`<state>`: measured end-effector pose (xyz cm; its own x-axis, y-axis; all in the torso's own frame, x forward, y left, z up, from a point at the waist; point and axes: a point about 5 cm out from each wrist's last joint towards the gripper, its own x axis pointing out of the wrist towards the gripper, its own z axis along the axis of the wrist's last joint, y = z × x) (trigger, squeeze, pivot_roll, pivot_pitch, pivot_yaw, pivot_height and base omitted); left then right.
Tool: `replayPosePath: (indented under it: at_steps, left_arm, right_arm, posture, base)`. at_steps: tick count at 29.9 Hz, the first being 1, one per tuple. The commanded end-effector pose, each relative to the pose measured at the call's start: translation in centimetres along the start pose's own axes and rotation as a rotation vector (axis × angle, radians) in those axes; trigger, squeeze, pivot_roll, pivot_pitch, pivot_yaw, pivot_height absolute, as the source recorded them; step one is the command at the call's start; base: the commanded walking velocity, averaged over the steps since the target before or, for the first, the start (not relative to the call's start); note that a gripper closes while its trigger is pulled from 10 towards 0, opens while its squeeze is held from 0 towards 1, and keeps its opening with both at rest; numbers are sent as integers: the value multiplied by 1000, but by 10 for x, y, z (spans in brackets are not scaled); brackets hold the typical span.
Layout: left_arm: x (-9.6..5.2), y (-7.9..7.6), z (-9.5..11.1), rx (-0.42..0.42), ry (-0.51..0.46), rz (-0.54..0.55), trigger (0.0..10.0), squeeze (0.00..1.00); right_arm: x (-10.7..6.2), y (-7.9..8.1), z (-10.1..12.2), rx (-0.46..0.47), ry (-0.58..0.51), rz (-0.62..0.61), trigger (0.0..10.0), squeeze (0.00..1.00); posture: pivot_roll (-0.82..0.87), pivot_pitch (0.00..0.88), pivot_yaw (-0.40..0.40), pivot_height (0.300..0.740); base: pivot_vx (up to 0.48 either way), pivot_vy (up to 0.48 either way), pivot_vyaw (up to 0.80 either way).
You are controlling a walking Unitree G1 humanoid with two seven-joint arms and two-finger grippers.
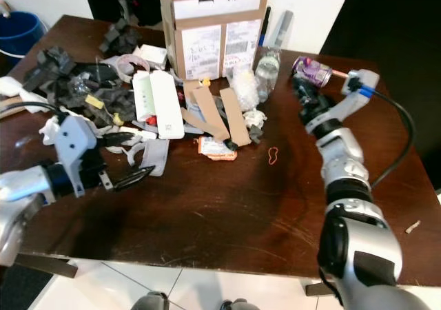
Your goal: Picking trash to rubbish bin
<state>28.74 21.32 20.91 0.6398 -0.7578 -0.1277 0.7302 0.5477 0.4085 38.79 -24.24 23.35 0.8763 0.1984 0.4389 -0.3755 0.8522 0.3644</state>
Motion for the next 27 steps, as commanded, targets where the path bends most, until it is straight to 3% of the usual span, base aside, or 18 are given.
replayPosePath:
  at_steps: [1,6,12,20,21,27]
  left_arm:
    - [6,-3,-8,-5,9,-30,10000,0]
    - [12,6,-27,52,112,-83,10000,0]
    - [15,4,-25,50,145,-251,10000,0]
    - [18,-3,-27,64,181,-382,10000,0]
    - [17,-7,-28,63,201,-438,10000,0]
    - [11,-9,-31,106,282,-537,10000,0]
  right_arm:
    - [-7,-13,6,-31,-5,-78,0,0]
    - [-31,-56,47,-176,-44,-318,0,0]
    - [-73,-97,94,-333,-70,-608,0,0]
    - [-90,-107,105,-437,-32,-672,0,0]
    - [-95,-111,105,-466,-6,-698,0,0]
    - [-98,-113,104,-497,18,-730,0,0]
  posture:
    - [197,218,-102,740]
    - [160,233,-109,740]
    - [128,241,-105,740]
    - [110,247,-102,740]
    - [110,247,-102,740]
    - [106,249,-101,740]
  base:
    - [0,0,0]
    - [0,0,0]
    - [0,0,0]
    - [0,0,0]
    - [0,0,0]
    - [0,0,0]
